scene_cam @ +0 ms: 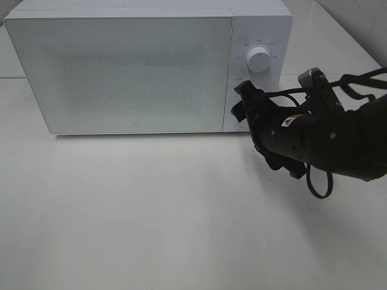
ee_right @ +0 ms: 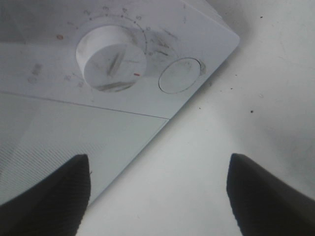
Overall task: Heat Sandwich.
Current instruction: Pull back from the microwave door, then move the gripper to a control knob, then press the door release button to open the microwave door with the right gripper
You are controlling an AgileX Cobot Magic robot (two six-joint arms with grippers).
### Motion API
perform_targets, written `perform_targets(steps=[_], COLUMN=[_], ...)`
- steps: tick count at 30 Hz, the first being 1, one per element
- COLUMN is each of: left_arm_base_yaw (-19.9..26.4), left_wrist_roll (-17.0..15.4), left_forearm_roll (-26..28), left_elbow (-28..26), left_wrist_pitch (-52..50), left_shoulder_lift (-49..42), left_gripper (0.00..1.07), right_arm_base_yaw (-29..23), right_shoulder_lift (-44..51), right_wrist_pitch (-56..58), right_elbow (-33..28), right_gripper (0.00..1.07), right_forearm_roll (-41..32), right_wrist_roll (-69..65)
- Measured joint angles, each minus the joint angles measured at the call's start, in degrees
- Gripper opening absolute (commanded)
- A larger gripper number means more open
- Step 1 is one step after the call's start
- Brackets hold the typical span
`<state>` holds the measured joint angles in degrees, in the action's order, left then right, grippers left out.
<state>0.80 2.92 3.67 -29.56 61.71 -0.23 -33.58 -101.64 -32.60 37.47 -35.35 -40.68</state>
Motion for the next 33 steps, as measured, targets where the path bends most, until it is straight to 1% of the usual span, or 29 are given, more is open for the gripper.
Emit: perform_targets(steps=[2, 3, 5, 6, 7, 8, 9, 10, 11, 12, 13, 14, 15, 16, 17, 19, 21, 22, 23, 25, 27, 28, 31, 33], left_arm_base_yaw=[0.0, 0.0, 0.0, 0.0, 0.0, 0.0, 0.0, 0.0, 0.0, 0.0, 0.0, 0.0, 0.0, 0.0, 0.0, 0.0, 0.0, 0.0, 0.0, 0.0, 0.0, 0.0, 0.0, 0.0], left_wrist_roll=[0.0, 0.0, 0.0, 0.0, 0.0, 0.0, 0.0, 0.0, 0.0, 0.0, 0.0, 0.0, 0.0, 0.0, 0.0, 0.0, 0.0, 0.0, 0.0, 0.0, 0.0, 0.0, 0.0, 0.0], left_forearm_roll=[0.0, 0.0, 0.0, 0.0, 0.0, 0.0, 0.0, 0.0, 0.0, 0.0, 0.0, 0.0, 0.0, 0.0, 0.0, 0.0, 0.0, 0.0, 0.0, 0.0, 0.0, 0.0, 0.0, 0.0], left_elbow=[0.0, 0.0, 0.0, 0.0, 0.0, 0.0, 0.0, 0.0, 0.0, 0.0, 0.0, 0.0, 0.0, 0.0, 0.0, 0.0, 0.0, 0.0, 0.0, 0.0, 0.0, 0.0, 0.0, 0.0], left_wrist_pitch=[0.0, 0.0, 0.0, 0.0, 0.0, 0.0, 0.0, 0.0, 0.0, 0.0, 0.0, 0.0, 0.0, 0.0, 0.0, 0.0, 0.0, 0.0, 0.0, 0.0, 0.0, 0.0, 0.0, 0.0], left_shoulder_lift=[0.0, 0.0, 0.0, 0.0, 0.0, 0.0, 0.0, 0.0, 0.0, 0.0, 0.0, 0.0, 0.0, 0.0, 0.0, 0.0, 0.0, 0.0, 0.0, 0.0, 0.0, 0.0, 0.0, 0.0], left_gripper=[0.98, 0.98, 0.98, 0.98, 0.98, 0.98, 0.98, 0.98, 0.98, 0.98, 0.98, 0.98, 0.98, 0.98, 0.98, 0.98, 0.98, 0.98, 0.98, 0.98, 0.98, 0.98, 0.98, 0.98], right_arm_base_yaw=[2.2, 2.2, 3.3, 4.4, 4.9, 4.9, 5.1, 5.5, 5.7, 5.9, 5.9, 5.9, 5.9, 5.9, 5.9, 5.9, 5.9, 5.9, 5.9, 5.9, 5.9, 5.9, 5.9, 5.9], right_shoulder_lift=[1.8, 1.8, 2.8, 3.8, 4.3, 4.3, 4.6, 4.9, 5.5, 5.8, 5.8, 6.1, 6.6, 7.1, 7.1, 8.8, 10.3, 10.3, 11.7, 13.7, 14.6, 16.6, 19.2, 23.0], right_wrist_pitch=[5.9, 5.9, 9.9, 13.6, 15.9, 15.9, 17.7, 19.9, 24.9, 27.6, 27.6, 29.6, 34.5, 37.3, 37.3, 44.9, 50.2, 50.2, 54.5, 58.7, 60.2, 63.5, 66.5, 70.8], right_elbow=[0.0, 0.0, 0.0, 0.0, 0.1, 0.1, 0.3, 0.6, 1.5, 2.2, 2.2, 2.8, 4.0, 4.6, 4.6, 6.2, 6.9, 6.9, 7.2, 7.2, 7.2, 7.2, 7.2, 7.2], right_gripper=[0.75, 0.75, 0.75, 0.75, 0.75, 0.75, 0.75, 0.75, 0.75, 0.75, 0.75, 0.75, 0.75, 0.75, 0.75, 0.75, 0.75, 0.75, 0.75, 0.75, 0.75, 0.75, 0.75, 0.75], right_forearm_roll=[4.1, 4.1, 7.6, 11.9, 14.1, 14.1, 16.0, 18.4, 23.0, 25.6, 25.6, 27.7, 32.3, 34.2, 34.2, 38.2, 39.6, 39.6, 40.3, 40.5, 40.5, 40.5, 40.5, 40.5], right_wrist_roll=[4.7, 4.7, 6.6, 7.6, 7.7, 7.7, 8.0, 8.2, 8.6, 8.7, 8.7, 9.0, 9.7, 10.4, 10.4, 13.5, 16.7, 16.7, 20.0, 22.9, 23.9, 26.0, 27.6, 29.6])
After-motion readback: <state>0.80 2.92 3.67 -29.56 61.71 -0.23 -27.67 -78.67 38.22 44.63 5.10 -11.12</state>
